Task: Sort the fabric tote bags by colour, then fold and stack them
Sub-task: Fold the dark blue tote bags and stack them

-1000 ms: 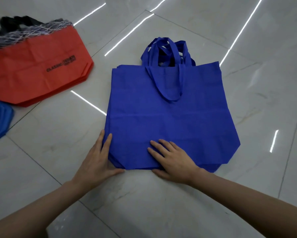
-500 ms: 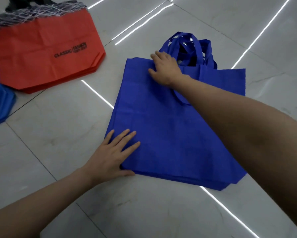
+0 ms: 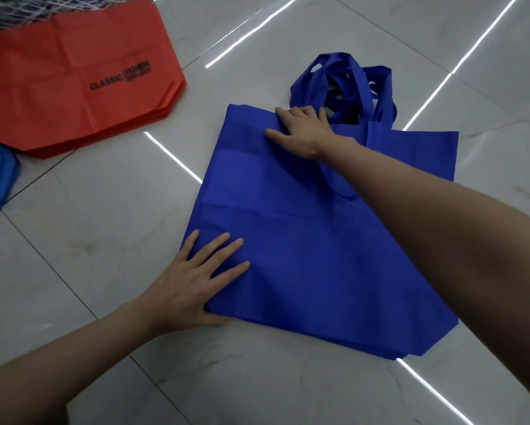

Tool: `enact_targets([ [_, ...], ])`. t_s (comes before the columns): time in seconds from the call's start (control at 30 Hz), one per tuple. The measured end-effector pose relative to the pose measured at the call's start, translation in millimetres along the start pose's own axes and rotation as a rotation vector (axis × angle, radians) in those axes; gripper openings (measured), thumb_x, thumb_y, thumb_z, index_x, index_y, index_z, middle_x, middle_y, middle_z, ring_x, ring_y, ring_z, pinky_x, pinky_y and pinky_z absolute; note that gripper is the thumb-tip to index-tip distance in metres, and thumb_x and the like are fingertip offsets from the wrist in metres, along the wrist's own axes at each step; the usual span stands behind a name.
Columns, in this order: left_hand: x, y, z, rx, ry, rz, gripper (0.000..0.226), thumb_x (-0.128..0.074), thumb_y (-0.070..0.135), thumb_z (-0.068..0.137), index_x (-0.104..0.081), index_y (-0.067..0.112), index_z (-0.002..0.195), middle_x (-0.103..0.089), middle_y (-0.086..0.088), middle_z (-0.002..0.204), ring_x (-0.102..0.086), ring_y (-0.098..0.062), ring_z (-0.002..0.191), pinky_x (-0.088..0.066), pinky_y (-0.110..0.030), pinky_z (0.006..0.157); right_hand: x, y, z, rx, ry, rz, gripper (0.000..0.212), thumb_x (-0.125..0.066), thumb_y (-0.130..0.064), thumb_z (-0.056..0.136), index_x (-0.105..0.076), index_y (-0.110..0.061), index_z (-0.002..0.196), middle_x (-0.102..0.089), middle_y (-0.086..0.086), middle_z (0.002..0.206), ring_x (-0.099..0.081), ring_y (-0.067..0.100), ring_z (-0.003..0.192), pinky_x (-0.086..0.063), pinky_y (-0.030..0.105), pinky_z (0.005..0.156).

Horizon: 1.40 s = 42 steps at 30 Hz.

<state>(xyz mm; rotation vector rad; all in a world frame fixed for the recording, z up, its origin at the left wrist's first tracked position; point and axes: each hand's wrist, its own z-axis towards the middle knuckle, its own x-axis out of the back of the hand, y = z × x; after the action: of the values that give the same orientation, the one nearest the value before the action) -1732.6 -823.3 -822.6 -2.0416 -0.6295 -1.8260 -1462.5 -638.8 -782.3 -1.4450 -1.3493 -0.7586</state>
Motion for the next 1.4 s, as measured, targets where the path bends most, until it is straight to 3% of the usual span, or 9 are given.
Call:
enact_targets([
  [0.1,13.3,-3.0,1.2,0.066,0.077,-0.119,0.085,-0.029,0.081,0.080,-0.032,0.025,0.144,-0.025,-0.009,0.153,-0.015,-0.024,0.142,-0.011,-0.052,0.112,-8.3,2.5,-36.5,0.067,0.237,0.131,0.063,-0.038,-0.044,0.098,-0.016,-0.019,0.152,-0.010,0.003,0.159,-0.003,0.024,0.146,0.005,0.047,0.116],
  [0.2,34.4,-5.8,16.3,0.419,0.304,-0.363,0.069,-0.040,0.063,0.088,-0.036,0.019,0.142,-0.025,-0.010,0.152,-0.020,-0.022,0.139,-0.019,-0.047,0.112,-19.0,14.3,-93.4,0.044,0.441,0.148,0.060,-0.050,-0.031,0.095,-0.028,-0.018,0.149,-0.014,0.004,0.158,-0.008,0.026,0.145,-0.001,0.047,0.117],
  [0.3,50.1,-12.5,40.1,0.929,0.368,-0.714,0.066,-0.054,0.044,0.090,-0.029,0.015,0.144,-0.021,-0.011,0.149,-0.026,-0.026,0.135,-0.029,-0.040,0.108,-34.0,44.7,-151.8,-0.340,0.595,0.228,0.056,-0.056,-0.026,0.092,-0.037,-0.010,0.142,-0.022,0.013,0.154,-0.021,0.033,0.139,-0.019,0.049,0.115],
  [0.43,48.2,-23.1,60.0,1.374,0.239,-1.020,0.078,-0.058,0.047,0.087,-0.022,0.006,0.143,-0.029,-0.016,0.144,-0.038,-0.033,0.127,-0.036,-0.043,0.102,-52.4,75.3,-203.2,-0.874,0.430,0.373,0.074,-0.055,-0.047,0.088,-0.025,-0.009,0.145,-0.019,0.016,0.152,-0.024,0.039,0.134,-0.028,0.054,0.107],
  [0.53,34.8,-31.0,63.8,1.377,0.183,-1.133,0.069,-0.062,0.048,0.084,-0.041,0.001,0.130,-0.048,-0.011,0.130,-0.050,-0.032,0.114,-0.043,-0.039,0.094,-62.1,77.6,-214.0,-1.061,0.350,0.526,0.082,-0.053,-0.061,0.085,-0.024,-0.009,0.142,-0.026,0.018,0.145,-0.028,0.040,0.130,-0.032,0.056,0.101],
  [0.67,27.8,-46.6,63.1,1.377,0.175,-1.336,0.060,-0.073,0.049,0.071,-0.059,0.004,0.108,-0.062,-0.012,0.114,-0.060,-0.033,0.098,-0.050,-0.047,0.090,-63.7,70.4,-205.8,-1.067,0.340,0.685,0.079,-0.055,-0.053,0.087,-0.024,-0.005,0.142,-0.027,0.018,0.143,-0.028,0.040,0.129,-0.031,0.054,0.102],
  [0.97,41.8,-127.1,80.5,1.158,0.327,-1.256,0.076,-0.071,0.036,0.081,-0.031,0.016,0.143,-0.044,-0.004,0.136,-0.051,-0.023,0.112,-0.046,-0.041,0.093,-51.3,45.5,-156.3,-0.885,0.434,0.831,0.084,-0.059,-0.043,0.088,-0.011,-0.010,0.149,-0.023,0.014,0.148,-0.025,0.036,0.134,-0.027,0.048,0.107],
  [1.13,45.1,-170.0,86.5,0.997,0.319,-1.024,0.077,-0.071,0.033,0.081,-0.029,0.024,0.145,-0.031,-0.008,0.144,-0.038,-0.025,0.130,-0.031,-0.044,0.110,-39.9,37.6,-122.2,-0.694,0.447,0.811,0.090,-0.065,-0.037,0.085,-0.007,-0.017,0.150,-0.025,0.011,0.147,-0.032,0.031,0.132,-0.031,0.045,0.107],
  [1.4,46.9,-208.2,95.9,0.928,0.252,-0.989,0.078,-0.072,0.032,0.080,-0.030,0.019,0.145,-0.033,-0.010,0.140,-0.039,-0.027,0.127,-0.033,-0.039,0.108,-37.4,27.9,-96.2,-0.756,0.448,0.571,0.092,-0.066,-0.041,0.084,-0.009,-0.011,0.149,-0.020,0.017,0.150,-0.028,0.036,0.133,-0.032,0.047,0.106],
])
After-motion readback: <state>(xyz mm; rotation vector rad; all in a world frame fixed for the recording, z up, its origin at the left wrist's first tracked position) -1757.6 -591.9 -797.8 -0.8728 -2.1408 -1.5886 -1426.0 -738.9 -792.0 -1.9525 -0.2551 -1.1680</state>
